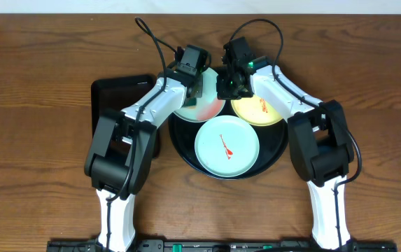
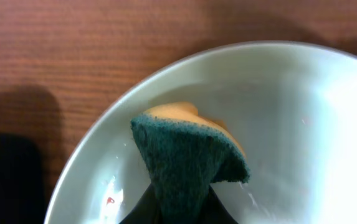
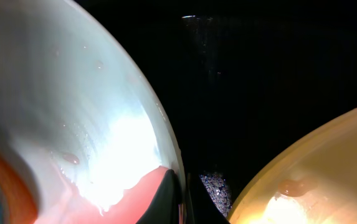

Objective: Clean dirty plates on tray and stack at the side

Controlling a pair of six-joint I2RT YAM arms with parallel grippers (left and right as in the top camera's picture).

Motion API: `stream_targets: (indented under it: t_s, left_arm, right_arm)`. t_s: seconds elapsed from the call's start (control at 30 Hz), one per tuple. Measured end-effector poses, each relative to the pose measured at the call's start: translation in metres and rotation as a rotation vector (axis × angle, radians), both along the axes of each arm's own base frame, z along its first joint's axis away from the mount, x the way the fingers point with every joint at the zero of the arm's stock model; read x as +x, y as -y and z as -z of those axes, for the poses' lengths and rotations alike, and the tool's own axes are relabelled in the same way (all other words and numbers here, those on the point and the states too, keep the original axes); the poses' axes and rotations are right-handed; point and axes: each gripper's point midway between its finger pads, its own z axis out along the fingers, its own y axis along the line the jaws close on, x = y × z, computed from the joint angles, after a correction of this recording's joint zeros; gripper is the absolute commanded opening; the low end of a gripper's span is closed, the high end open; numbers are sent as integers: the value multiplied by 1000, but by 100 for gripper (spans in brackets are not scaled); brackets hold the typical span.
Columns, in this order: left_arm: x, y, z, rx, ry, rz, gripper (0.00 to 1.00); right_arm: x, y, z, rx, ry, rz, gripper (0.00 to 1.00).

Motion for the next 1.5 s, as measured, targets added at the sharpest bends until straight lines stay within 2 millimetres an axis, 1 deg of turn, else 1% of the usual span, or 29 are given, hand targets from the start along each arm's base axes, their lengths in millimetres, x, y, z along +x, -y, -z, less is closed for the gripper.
stream_targets:
  t_s: [0.1,0.2,0.53,0.73,0.83,0.93,1.17,1.3,1.5]
  left_arm:
    - [-5,4,1,-30,-28,18,7]
    - [-4,11,0,-75,-33,36,7]
    - [10,31,-7,-183,27,81,7]
    - [20,41,-3,-230,62,89,7]
    - [24,43,-2,-239,76,86,7]
    - [25,40,-3,-229,84,75,7]
    - [24,27,0,-183,76,37,7]
    - [20,14,1,-147,45,11,7]
    - [10,-4,0,-46,10,0,7]
  right_arm:
    - [0,0,0,-1,1,-1,1]
    - [0,0,0,-3,0,0,1]
    - [-1,1,0,-9,-1,2,1]
    - [-1,2,0,-11,-3,3,1]
    - [-1,2,0,-13,-4,3,1]
    - [-1,3,0,-13,-4,4,1]
    - [-2,3,0,-15,-8,4,1]
    - [-2,3,0,-14,-8,3,1]
    - [-2,2,0,-13,-8,2,1]
